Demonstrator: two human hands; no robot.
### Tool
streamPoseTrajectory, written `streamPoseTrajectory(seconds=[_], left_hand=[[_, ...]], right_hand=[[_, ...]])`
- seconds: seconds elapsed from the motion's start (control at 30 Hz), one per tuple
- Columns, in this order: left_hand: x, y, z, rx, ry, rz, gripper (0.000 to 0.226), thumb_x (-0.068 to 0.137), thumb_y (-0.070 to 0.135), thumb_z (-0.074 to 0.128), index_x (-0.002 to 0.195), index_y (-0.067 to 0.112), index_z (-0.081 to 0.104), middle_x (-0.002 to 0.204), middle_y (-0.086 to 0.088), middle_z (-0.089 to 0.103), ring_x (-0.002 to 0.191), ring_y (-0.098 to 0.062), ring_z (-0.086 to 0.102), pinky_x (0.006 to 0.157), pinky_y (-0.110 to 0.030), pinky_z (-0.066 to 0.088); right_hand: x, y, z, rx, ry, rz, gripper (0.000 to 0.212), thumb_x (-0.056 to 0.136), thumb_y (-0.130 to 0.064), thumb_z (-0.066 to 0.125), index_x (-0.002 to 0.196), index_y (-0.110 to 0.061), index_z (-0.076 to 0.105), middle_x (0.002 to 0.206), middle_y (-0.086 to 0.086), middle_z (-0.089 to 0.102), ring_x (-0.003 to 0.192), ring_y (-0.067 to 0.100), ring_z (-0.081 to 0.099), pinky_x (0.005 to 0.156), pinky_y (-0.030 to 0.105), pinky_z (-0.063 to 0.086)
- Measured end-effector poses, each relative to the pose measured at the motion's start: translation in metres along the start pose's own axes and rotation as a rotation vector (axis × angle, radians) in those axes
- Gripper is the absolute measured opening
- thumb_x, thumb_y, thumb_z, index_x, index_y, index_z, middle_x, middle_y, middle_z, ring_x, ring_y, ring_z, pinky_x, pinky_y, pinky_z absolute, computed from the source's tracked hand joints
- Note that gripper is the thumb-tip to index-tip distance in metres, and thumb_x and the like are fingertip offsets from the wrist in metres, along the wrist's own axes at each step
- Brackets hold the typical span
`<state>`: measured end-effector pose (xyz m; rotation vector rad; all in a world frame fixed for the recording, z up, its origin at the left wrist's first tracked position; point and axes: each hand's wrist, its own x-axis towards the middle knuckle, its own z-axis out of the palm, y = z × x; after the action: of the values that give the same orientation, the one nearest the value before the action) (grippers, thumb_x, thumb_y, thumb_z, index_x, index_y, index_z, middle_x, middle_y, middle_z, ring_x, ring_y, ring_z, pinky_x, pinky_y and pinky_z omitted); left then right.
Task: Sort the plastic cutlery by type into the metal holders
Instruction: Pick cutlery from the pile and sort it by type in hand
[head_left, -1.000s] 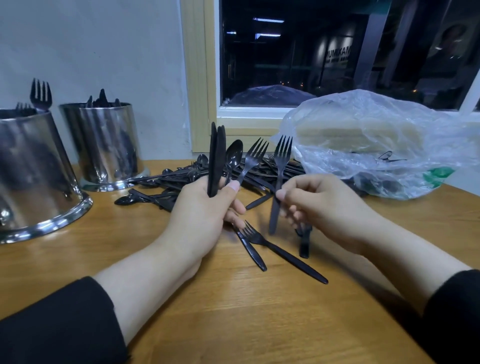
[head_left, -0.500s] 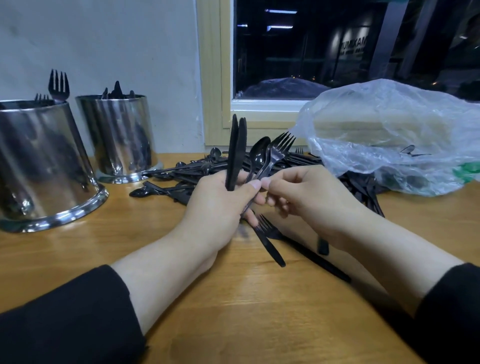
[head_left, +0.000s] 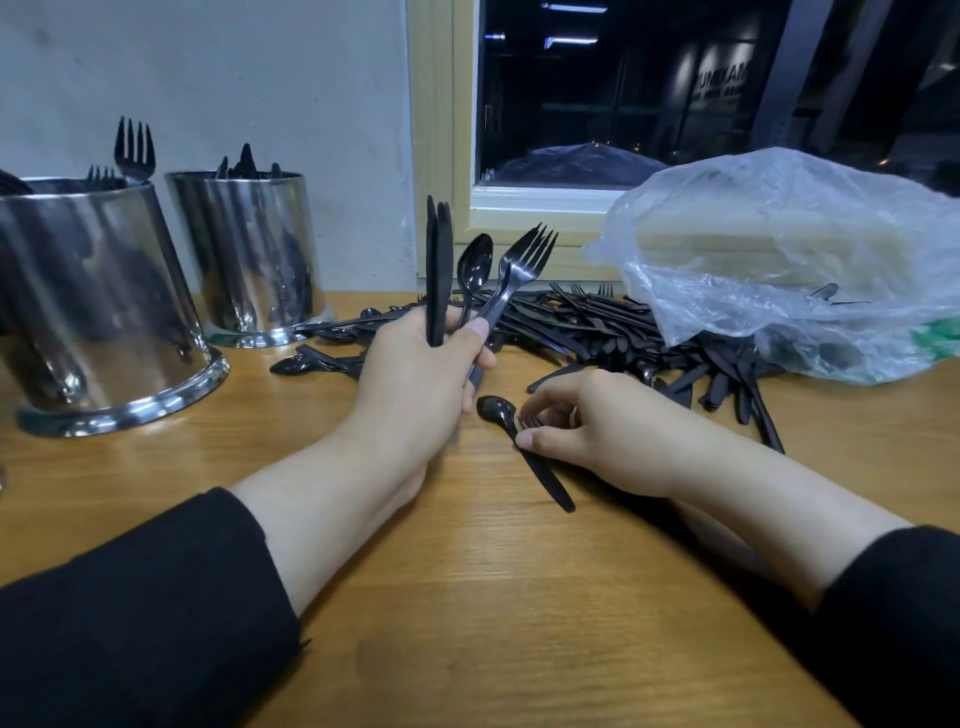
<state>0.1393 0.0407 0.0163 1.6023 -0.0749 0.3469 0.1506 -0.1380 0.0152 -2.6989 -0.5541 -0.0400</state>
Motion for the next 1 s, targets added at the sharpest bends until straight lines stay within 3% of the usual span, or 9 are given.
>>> streamPoseTrajectory(seconds=[0.17, 0.3, 0.37, 0.43, 0.53, 0.63, 0.73, 0.87, 1.0], left_hand=[[0.0, 0.0, -0.001, 0.004, 0.011, -0.002, 0.01, 0.102, 0.024, 0.06, 0.095, 0.02, 0.065, 0.078, 0.003, 0.071, 0.048, -0.011, 0.048, 0.042, -0.016, 0.035], [-0.001, 0.003, -0.001, -0.015, 0.009, -0.009, 0.009, 0.102, 0.021, 0.06, 0.095, 0.02, 0.066, 0.077, 0.002, 0.07, 0.055, -0.015, 0.055, 0.041, -0.013, 0.033], [-0.002, 0.004, 0.0, -0.016, -0.011, -0.02, 0.01, 0.103, 0.019, 0.059, 0.097, 0.017, 0.067, 0.08, -0.002, 0.069, 0.058, -0.016, 0.06, 0.04, -0.012, 0.034], [-0.004, 0.003, 0.0, 0.0, -0.031, -0.02, 0.011, 0.103, 0.019, 0.059, 0.096, 0.015, 0.067, 0.08, -0.004, 0.069, 0.06, -0.017, 0.064, 0.04, -0.012, 0.034], [-0.005, 0.003, 0.002, 0.021, -0.056, -0.013, 0.013, 0.103, 0.019, 0.059, 0.094, 0.013, 0.067, 0.08, -0.005, 0.07, 0.064, -0.016, 0.068, 0.04, -0.011, 0.034], [-0.006, 0.003, 0.003, 0.02, -0.087, -0.022, 0.013, 0.103, 0.018, 0.059, 0.095, 0.01, 0.068, 0.08, -0.004, 0.071, 0.066, -0.015, 0.069, 0.041, -0.011, 0.038], [-0.007, 0.004, 0.003, 0.026, -0.13, -0.027, 0.013, 0.103, 0.019, 0.059, 0.097, 0.012, 0.069, 0.075, 0.002, 0.072, 0.067, -0.015, 0.07, 0.053, -0.017, 0.05], [-0.01, 0.006, 0.004, 0.055, -0.214, -0.015, 0.015, 0.104, 0.02, 0.058, 0.101, 0.011, 0.071, 0.084, -0.008, 0.076, 0.062, -0.024, 0.068, 0.042, -0.01, 0.038], [-0.011, 0.006, 0.004, 0.078, -0.255, 0.015, 0.014, 0.103, 0.022, 0.059, 0.101, 0.014, 0.07, 0.079, -0.001, 0.076, 0.05, -0.016, 0.055, 0.041, -0.01, 0.035]], right_hand=[[0.002, 0.001, 0.001, 0.092, 0.083, 0.001, 0.016, 0.089, -0.046, 0.07, 0.087, -0.03, 0.07, 0.08, -0.01, 0.066, 0.075, 0.004, 0.061, 0.069, 0.026, 0.049], [0.002, 0.006, -0.016, 0.344, 0.316, 0.003, 0.019, 0.09, -0.036, 0.072, 0.079, -0.021, 0.073, 0.059, -0.017, 0.064, 0.051, -0.002, 0.053, 0.052, 0.01, 0.037], [0.003, 0.013, -0.027, 0.618, 0.46, 0.007, 0.022, 0.09, -0.035, 0.073, 0.083, -0.014, 0.073, 0.061, -0.009, 0.063, 0.051, 0.004, 0.049, 0.058, 0.017, 0.038], [0.002, 0.019, -0.032, 0.788, 0.532, 0.008, 0.024, 0.091, -0.035, 0.073, 0.084, -0.012, 0.072, 0.065, 0.002, 0.059, 0.056, 0.016, 0.046, 0.062, 0.034, 0.037], [0.002, 0.024, -0.03, 0.741, 0.514, -0.003, 0.03, 0.093, -0.038, 0.069, 0.083, -0.01, 0.07, 0.063, 0.006, 0.058, 0.06, 0.022, 0.047, 0.063, 0.041, 0.036], [0.001, 0.023, -0.027, 0.79, 0.48, -0.017, 0.028, 0.095, -0.031, 0.068, 0.079, -0.008, 0.068, 0.064, 0.001, 0.064, 0.064, 0.023, 0.052, 0.067, 0.041, 0.044], [0.001, 0.019, -0.026, 0.86, 0.476, -0.016, 0.026, 0.096, -0.026, 0.067, 0.081, -0.005, 0.068, 0.07, 0.004, 0.07, 0.07, 0.025, 0.054, 0.072, 0.038, 0.048], [0.002, 0.019, -0.028, 0.905, 0.54, 0.019, 0.026, 0.094, -0.026, 0.07, 0.09, 0.0, 0.068, 0.079, 0.01, 0.075, 0.069, 0.023, 0.054, 0.072, 0.038, 0.047], [0.003, 0.022, -0.03, 0.907, 0.596, 0.051, 0.021, 0.093, -0.027, 0.072, 0.087, -0.007, 0.068, 0.078, 0.009, 0.075, 0.065, 0.02, 0.054, 0.068, 0.036, 0.047]])
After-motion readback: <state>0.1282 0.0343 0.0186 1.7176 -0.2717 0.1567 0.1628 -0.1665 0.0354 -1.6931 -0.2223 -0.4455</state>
